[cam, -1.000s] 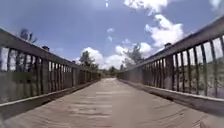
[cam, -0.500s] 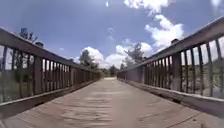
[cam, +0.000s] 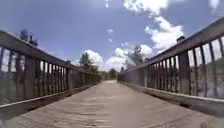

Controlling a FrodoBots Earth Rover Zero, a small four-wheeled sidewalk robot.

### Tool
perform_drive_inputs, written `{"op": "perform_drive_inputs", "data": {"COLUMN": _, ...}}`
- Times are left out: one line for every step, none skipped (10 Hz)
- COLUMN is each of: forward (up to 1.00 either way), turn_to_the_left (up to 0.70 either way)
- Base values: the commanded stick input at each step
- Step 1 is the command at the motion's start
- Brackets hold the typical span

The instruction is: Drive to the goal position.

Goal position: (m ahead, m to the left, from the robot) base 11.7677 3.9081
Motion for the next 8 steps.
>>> {"op": "perform_drive_inputs", "data": {"forward": 0.45, "turn_to_the_left": 0.27}}
{"op": "perform_drive_inputs", "data": {"forward": 0.45, "turn_to_the_left": 0.27}}
{"op": "perform_drive_inputs", "data": {"forward": 0.45, "turn_to_the_left": 0.27}}
{"op": "perform_drive_inputs", "data": {"forward": 0.45, "turn_to_the_left": 0.06}}
{"op": "perform_drive_inputs", "data": {"forward": 0.45, "turn_to_the_left": 0.00}}
{"op": "perform_drive_inputs", "data": {"forward": 0.45, "turn_to_the_left": 0.00}}
{"op": "perform_drive_inputs", "data": {"forward": 0.45, "turn_to_the_left": 0.00}}
{"op": "perform_drive_inputs", "data": {"forward": 0.45, "turn_to_the_left": 0.00}}
